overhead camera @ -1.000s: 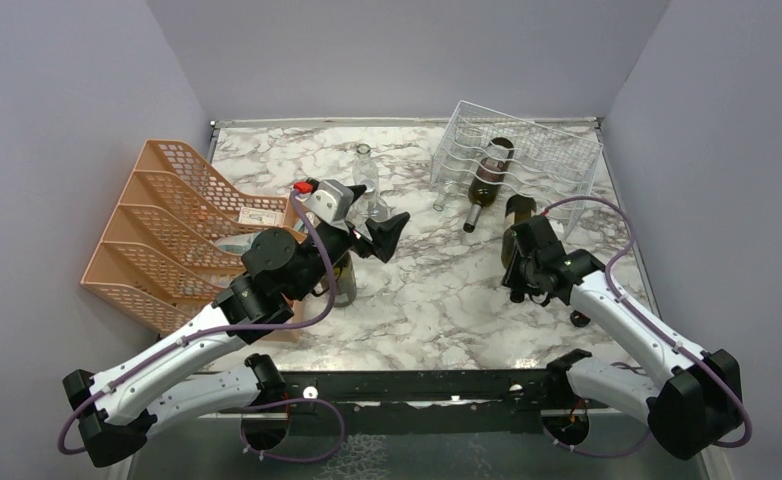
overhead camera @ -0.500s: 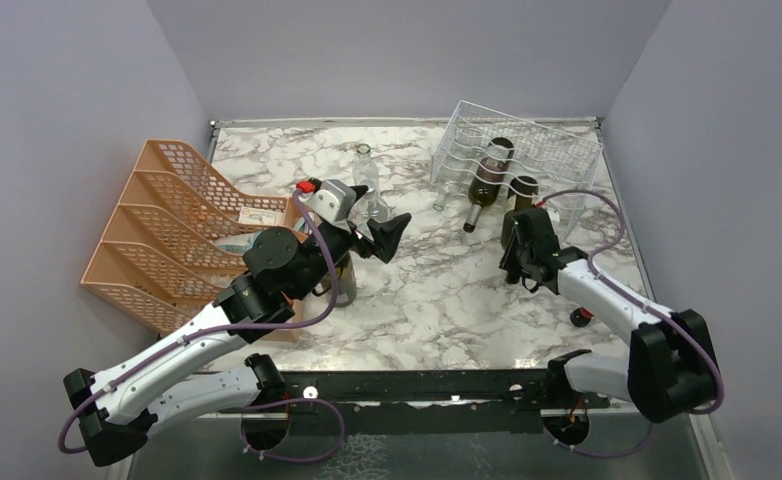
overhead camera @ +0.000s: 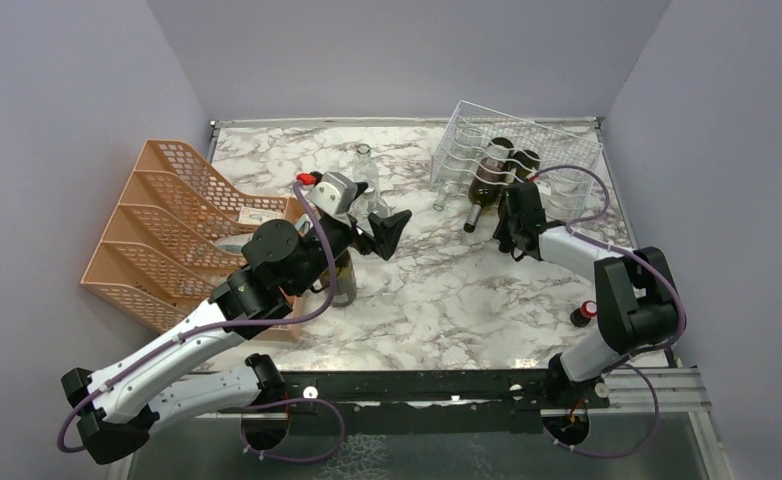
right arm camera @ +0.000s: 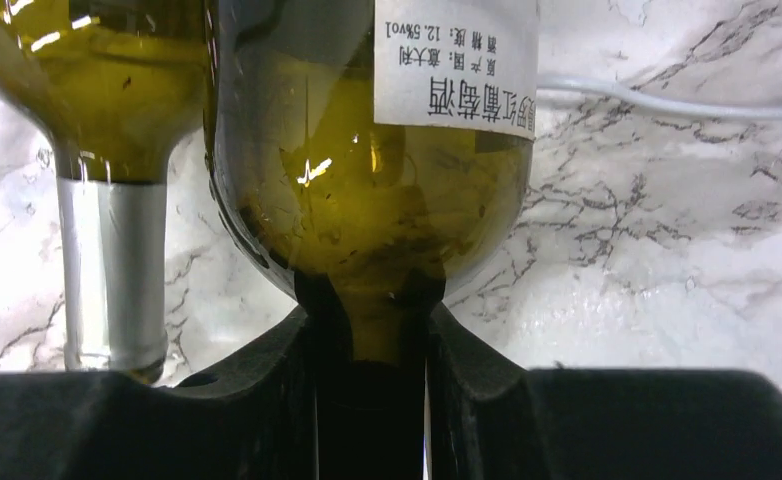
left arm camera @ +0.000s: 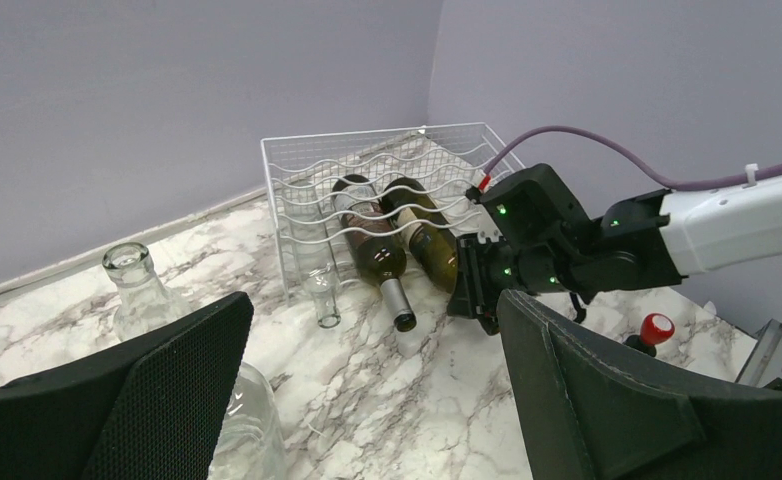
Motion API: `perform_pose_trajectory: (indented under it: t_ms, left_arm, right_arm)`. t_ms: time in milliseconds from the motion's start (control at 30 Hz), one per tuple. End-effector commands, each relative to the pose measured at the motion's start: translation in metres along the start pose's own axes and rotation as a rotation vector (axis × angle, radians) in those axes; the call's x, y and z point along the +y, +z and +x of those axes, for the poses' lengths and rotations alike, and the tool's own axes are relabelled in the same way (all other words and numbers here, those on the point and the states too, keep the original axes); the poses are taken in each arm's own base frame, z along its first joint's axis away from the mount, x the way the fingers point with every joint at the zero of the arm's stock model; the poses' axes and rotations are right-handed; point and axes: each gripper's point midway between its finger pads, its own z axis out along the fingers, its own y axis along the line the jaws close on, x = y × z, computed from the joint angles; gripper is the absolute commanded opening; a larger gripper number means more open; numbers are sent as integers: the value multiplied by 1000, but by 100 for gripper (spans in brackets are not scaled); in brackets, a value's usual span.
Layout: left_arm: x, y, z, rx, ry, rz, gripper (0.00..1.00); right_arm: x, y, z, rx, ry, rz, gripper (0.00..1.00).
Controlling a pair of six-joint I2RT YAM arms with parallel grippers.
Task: Put the wine bottle on the wine rack
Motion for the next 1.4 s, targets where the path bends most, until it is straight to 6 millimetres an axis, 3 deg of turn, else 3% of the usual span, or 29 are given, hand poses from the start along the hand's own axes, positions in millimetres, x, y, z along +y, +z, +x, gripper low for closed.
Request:
perform_pose_trajectory:
  t_ms: [0, 400, 700, 800, 1033, 1267, 1367]
  left_arm:
    - [-4, 2, -16, -14, -29, 4, 99]
    - [-9, 9, -16, -1, -56, 13, 99]
    - [-6, 6, -20, -6, -40, 5, 99]
    - [0, 2, -25, -11, -16, -20, 99]
    - [14, -7, -39, -25, 36, -79, 99]
    - [29, -17, -48, -33, 74, -152, 99]
    - [37, -23, -51, -36, 95, -187, 99]
  right_arm:
    - [14, 5, -68, -199, 50, -10, 2]
    - [3, 28, -69, -133, 47, 20, 25]
    - [9, 30, -63, -82, 20, -11, 57]
    - [8, 23, -64, -74, 23, -9, 65]
    - [7, -3, -72, -83, 45, -24, 72]
    - [5, -46, -69, -53, 56, -62, 74]
    - [21, -68, -68, -59, -5, -198, 73]
